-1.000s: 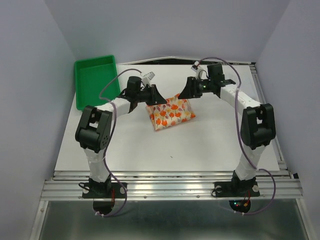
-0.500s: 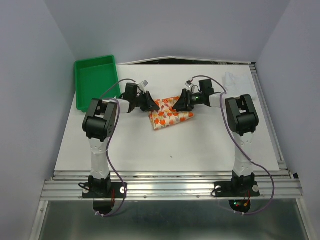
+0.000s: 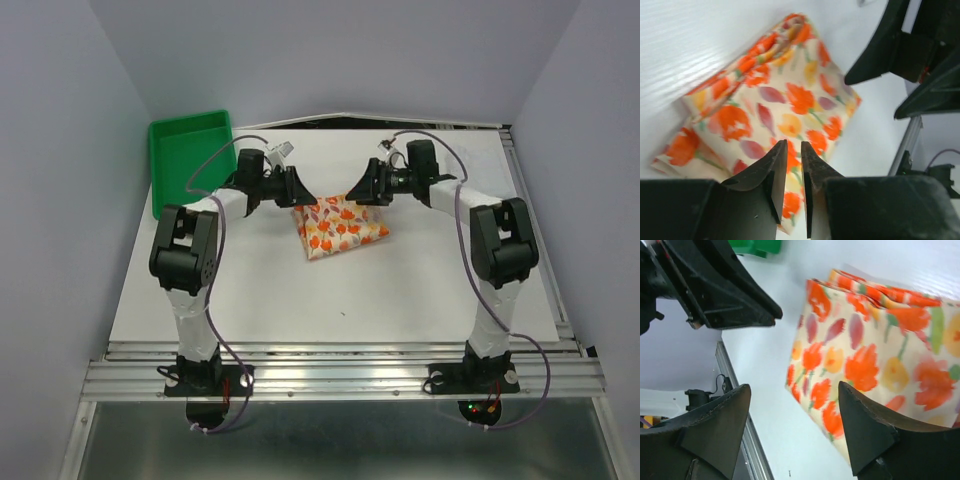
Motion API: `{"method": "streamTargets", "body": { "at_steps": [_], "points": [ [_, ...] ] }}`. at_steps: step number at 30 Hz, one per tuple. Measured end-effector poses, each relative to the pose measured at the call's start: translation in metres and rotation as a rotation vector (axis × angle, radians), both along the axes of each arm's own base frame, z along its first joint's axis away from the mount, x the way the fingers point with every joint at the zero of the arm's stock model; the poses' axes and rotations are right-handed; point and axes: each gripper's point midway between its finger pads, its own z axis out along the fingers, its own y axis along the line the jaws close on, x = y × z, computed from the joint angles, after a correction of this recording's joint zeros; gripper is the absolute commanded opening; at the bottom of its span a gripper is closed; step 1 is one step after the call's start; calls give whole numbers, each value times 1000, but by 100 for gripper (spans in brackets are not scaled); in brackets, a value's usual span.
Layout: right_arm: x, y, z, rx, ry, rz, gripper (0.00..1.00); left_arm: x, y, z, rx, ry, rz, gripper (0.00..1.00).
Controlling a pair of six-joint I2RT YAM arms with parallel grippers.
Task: Fold and stack the skirts
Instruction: Fold the skirt
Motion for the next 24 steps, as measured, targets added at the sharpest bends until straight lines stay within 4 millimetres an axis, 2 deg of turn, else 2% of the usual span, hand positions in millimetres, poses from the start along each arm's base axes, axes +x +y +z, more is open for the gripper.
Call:
{"method": "streamTargets", "body": {
  "at_steps": [2, 4, 6, 7, 9, 12, 16, 21, 22, 24],
  "points": [
    [-2, 0, 29, 14, -52, 5, 74, -12, -3, 25, -23, -46, -27, 31],
    [-8, -1, 51, 26, -94, 16, 72, -33, -12, 60, -58, -121, -72, 32],
    [-15, -2, 67, 35, -114, 31, 68, -51, -22, 77, -85, -162, -110, 32],
    [-18, -2, 70, 39, -117, 37, 66, -61, -29, 83, -102, -173, -132, 32],
    [-31, -3, 65, 44, -97, 55, 62, -78, -43, 84, -130, -170, -177, 31],
    [-55, -7, 32, 38, 15, 78, 60, -100, -62, 60, -146, -85, -227, 28],
    [-74, -10, -18, 22, 175, 95, 59, -109, -69, 16, -140, 56, -223, 26],
    [-80, -11, -80, -3, 328, 96, 56, -107, -53, -54, -108, 275, -133, 25],
    [-82, -10, -84, 6, 346, 103, 56, -106, -47, -66, -101, 315, -110, 25],
    [-81, -11, -85, 15, 352, 105, 56, -104, -39, -71, -122, 364, -92, 25]
  ]
}}
